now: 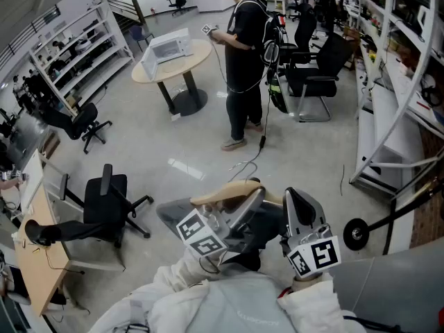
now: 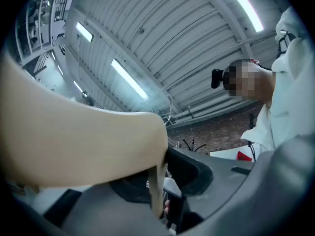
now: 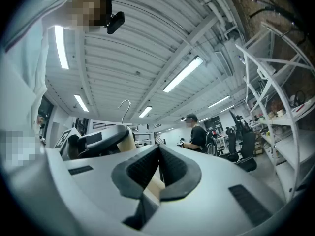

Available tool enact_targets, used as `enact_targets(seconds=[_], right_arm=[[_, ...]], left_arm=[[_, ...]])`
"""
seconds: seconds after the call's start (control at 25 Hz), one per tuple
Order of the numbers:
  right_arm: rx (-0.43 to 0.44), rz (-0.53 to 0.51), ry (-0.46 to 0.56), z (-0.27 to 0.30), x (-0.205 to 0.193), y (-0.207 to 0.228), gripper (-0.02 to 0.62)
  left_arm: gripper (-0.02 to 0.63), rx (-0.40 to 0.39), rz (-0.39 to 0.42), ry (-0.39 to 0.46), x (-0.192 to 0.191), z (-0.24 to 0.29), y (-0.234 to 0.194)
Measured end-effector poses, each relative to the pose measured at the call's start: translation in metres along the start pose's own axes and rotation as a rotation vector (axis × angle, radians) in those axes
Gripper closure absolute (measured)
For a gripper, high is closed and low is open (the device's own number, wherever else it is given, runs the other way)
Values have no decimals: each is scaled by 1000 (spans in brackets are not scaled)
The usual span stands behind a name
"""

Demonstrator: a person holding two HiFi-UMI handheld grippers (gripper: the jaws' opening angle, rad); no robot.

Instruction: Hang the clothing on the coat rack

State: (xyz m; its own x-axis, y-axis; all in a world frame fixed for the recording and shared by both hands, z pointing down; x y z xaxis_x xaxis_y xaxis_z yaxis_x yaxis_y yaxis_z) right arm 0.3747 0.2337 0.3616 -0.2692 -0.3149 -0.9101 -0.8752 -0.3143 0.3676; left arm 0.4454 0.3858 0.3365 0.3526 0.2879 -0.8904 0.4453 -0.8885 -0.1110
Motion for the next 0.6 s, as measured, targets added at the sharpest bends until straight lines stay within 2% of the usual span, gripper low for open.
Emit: enact_targets(seconds=[0.24,0.44,0.6], right_arm=[[28,13,-33,72,-11,33,574],[27,1,-33,120,-2,63,574],[-13,-21,-21,151,7,88,574]], left_arm=[[508,38,36,-16,-9,19,-71],[509,23,50,-6,-14,51,-115],[509,-21,20,6,-23,82,-152]])
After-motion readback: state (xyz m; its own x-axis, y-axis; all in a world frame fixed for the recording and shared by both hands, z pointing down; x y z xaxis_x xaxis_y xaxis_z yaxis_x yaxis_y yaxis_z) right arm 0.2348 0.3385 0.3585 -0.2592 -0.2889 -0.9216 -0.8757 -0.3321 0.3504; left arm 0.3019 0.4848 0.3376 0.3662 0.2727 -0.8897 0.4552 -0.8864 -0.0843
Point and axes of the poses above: the fingertips, and each gripper's own axes: z forward along the fingers, y to its right, x out of its top, the point moved 8 cm from there along -z, backward along the fingers, and after that the axes turned 15 degrees about z, right-handed, at the moved point
